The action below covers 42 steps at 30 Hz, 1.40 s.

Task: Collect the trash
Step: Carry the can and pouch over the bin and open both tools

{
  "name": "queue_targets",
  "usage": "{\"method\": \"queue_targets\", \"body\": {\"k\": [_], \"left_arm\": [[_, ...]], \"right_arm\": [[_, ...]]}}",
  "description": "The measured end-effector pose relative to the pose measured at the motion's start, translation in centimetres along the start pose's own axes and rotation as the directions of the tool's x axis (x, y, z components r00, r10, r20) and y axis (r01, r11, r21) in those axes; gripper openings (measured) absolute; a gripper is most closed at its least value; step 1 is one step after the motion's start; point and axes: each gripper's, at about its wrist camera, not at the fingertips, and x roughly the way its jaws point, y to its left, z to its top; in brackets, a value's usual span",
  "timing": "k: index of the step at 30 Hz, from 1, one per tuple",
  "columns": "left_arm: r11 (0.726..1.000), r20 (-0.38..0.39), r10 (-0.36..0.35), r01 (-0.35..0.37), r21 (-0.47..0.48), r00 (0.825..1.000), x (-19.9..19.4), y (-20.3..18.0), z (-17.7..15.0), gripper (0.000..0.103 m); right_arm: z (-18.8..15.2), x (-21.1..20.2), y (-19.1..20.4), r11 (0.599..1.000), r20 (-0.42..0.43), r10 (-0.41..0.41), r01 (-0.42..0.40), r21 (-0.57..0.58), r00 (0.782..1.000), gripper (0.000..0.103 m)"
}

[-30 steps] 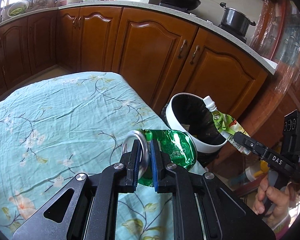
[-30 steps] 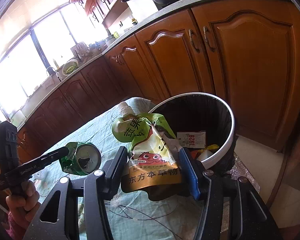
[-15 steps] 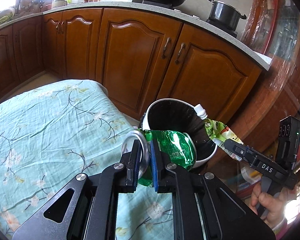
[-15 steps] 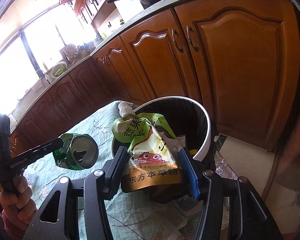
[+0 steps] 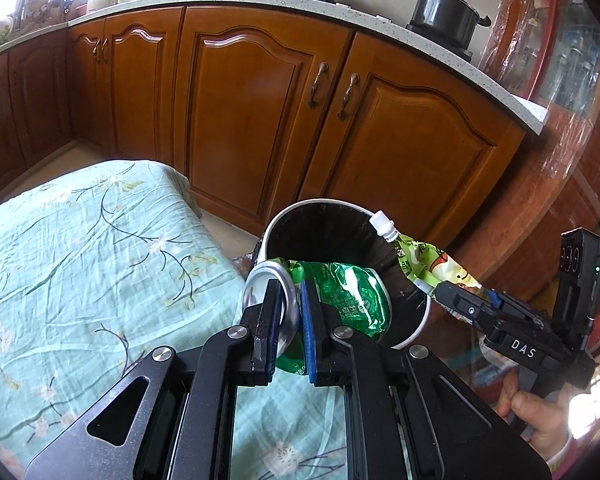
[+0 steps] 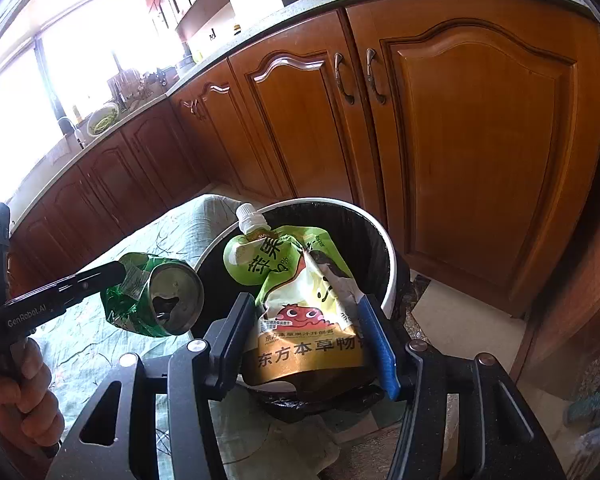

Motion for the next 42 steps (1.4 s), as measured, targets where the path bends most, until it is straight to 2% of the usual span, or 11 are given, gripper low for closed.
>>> {"method": "queue_targets", "body": {"k": [25, 42], "left_arm": [[0.999, -0.053, 0.021, -0.019, 0.037, 0.998, 3.6, -1.7, 1.1, 0.009], [0.997, -0.092, 0.041, -0.035, 0.065, 0.995, 5.7, -3.0, 1.5, 0.009]], "right_arm": [[1.5, 2.5, 1.3, 0.990, -0.078, -0.097, 0.087, -0.114, 0.992, 0.055], [2.1, 4.4, 1.5, 0.980, -0.125, -0.119, 0.096, -0.176, 0.985, 0.056]]}}
